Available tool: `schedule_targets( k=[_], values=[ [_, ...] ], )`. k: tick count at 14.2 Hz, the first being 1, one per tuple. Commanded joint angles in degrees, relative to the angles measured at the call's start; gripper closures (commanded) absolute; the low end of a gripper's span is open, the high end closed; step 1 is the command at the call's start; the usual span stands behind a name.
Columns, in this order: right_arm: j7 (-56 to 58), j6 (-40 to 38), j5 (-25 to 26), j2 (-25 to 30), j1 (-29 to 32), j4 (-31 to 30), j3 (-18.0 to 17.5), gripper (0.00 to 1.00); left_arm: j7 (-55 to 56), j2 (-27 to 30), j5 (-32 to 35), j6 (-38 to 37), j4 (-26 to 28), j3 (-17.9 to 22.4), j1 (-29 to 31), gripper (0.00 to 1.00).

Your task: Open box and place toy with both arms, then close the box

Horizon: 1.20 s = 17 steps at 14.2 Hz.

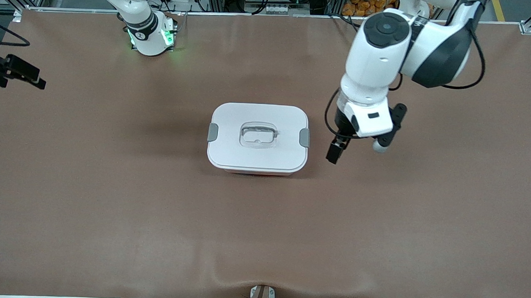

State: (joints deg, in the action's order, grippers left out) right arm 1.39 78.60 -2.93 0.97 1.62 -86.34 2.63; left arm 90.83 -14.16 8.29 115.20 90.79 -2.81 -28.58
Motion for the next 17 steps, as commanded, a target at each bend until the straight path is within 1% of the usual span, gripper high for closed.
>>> schedule_targets(
  k=[1,5,7,9,11,13,15,17],
  values=[
    [-0.07,-2.66,-0.33,0.00,0.14,0.91,0.01,0.00,-8.62,-0.08,-0.99,-1.47,-0.88,-0.44,3.78,0.00],
    [-0.07,-1.43,-0.50,-0.36,-0.56,0.91,-0.25,0.00,-20.14,-0.17,-1.08,-2.87,-0.97,-0.79,8.18,0.00],
    [-0.07,-1.69,-0.42,-0.18,-1.87,0.74,-0.34,0.00,-26.11,0.09,-2.30,-3.48,-0.97,-0.71,9.77,0.00],
    [-0.07,-0.91,-0.33,-0.18,-2.06,1.08,-0.34,0.00,-33.58,0.53,-4.06,-4.01,-0.97,-0.97,13.27,0.00],
    [-0.07,0.07,-0.15,-0.09,-1.80,1.00,-0.25,0.00,-42.09,1.50,-6.78,-5.85,-1.06,-0.88,16.00,0.00],
    [-0.07,-0.02,-0.15,-0.09,-1.45,0.73,-0.08,0.00,-51.58,2.81,-7.84,-7.87,-1.32,-0.54,18.90,0.00],
    [-0.07,0.76,-0.50,-0.35,0.04,1.08,-0.25,0.00,-57.58,4.39,-8.37,-10.16,-1.41,-0.18,20.49,0.00],
    [0.02,0.86,-0.33,-0.36,0.23,0.91,-0.17,0.00,-63.56,6.33,-8.38,-13.40,-1.93,0.69,22.24,0.00]
  ],
)
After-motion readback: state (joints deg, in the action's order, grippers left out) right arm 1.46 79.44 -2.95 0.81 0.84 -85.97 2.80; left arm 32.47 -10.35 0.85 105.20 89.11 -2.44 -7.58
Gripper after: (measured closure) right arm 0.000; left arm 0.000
